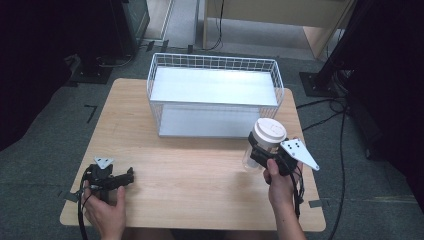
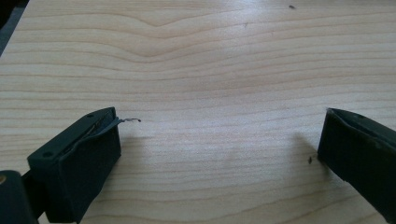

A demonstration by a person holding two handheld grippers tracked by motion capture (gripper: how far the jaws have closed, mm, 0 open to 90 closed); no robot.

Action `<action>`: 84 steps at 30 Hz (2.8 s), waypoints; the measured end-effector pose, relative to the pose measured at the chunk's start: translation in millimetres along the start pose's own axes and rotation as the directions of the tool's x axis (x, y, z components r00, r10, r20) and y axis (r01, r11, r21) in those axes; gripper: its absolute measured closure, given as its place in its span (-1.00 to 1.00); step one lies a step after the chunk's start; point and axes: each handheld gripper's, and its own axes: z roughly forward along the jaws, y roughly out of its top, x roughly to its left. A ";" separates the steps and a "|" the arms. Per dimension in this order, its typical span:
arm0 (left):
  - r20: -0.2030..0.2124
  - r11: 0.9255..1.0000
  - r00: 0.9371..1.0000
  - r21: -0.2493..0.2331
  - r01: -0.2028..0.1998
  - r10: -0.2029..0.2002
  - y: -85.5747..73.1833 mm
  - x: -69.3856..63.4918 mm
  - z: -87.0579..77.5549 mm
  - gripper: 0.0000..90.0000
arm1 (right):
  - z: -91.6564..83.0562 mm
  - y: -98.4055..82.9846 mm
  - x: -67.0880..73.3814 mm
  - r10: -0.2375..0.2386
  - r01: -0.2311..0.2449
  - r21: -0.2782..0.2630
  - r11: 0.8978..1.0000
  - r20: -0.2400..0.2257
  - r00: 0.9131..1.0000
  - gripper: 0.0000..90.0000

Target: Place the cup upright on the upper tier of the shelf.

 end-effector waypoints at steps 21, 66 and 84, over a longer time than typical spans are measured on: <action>0.002 1.000 1.000 0.000 -0.005 0.005 0.6 -0.3 0.6 -1.00 | 43.4 66.9 35.4 -0.045 0.042 -0.108 0.993 -0.033 0.998 -0.67; 0.004 1.000 1.000 -0.002 -0.002 0.002 1.3 -1.0 1.3 -1.00 | 176.3 120.3 51.1 -0.123 0.132 -0.087 0.987 0.105 0.987 -0.67; 0.005 1.000 1.000 0.001 -0.004 0.004 1.3 -0.9 1.2 -1.00 | 194.5 88.8 35.9 -0.186 0.185 0.025 0.982 0.080 0.979 -1.00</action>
